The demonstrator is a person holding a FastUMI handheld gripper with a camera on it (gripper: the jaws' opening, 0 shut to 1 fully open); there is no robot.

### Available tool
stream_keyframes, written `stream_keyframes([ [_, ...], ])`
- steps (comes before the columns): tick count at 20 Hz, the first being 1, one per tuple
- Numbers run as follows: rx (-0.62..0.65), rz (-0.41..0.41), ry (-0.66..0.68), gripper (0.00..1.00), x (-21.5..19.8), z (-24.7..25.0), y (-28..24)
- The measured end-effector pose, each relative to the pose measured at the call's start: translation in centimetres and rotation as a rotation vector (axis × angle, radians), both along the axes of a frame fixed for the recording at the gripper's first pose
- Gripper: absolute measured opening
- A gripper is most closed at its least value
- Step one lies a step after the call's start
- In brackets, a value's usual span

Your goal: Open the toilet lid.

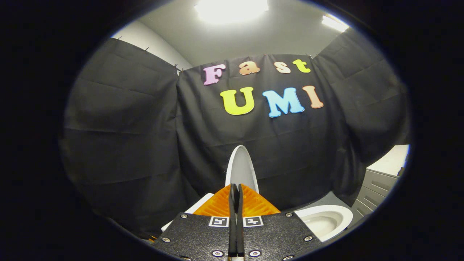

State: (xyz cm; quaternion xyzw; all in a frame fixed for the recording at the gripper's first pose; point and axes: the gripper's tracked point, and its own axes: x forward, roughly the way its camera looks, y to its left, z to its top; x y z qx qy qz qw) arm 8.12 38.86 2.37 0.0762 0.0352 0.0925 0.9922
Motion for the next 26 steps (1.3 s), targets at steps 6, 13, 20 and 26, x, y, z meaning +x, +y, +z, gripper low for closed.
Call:
stream_keyframes([
  [6,-0.024,0.114,0.019,0.00,0.0,-1.3,5.7],
  [13,-0.002,0.177,0.032,0.00,0.2,-2.0,8.8],
  [20,-0.017,0.226,0.020,0.09,0.0,-2.1,8.5],
  [26,-0.035,0.249,-0.038,0.97,-1.2,0.7,4.6],
])
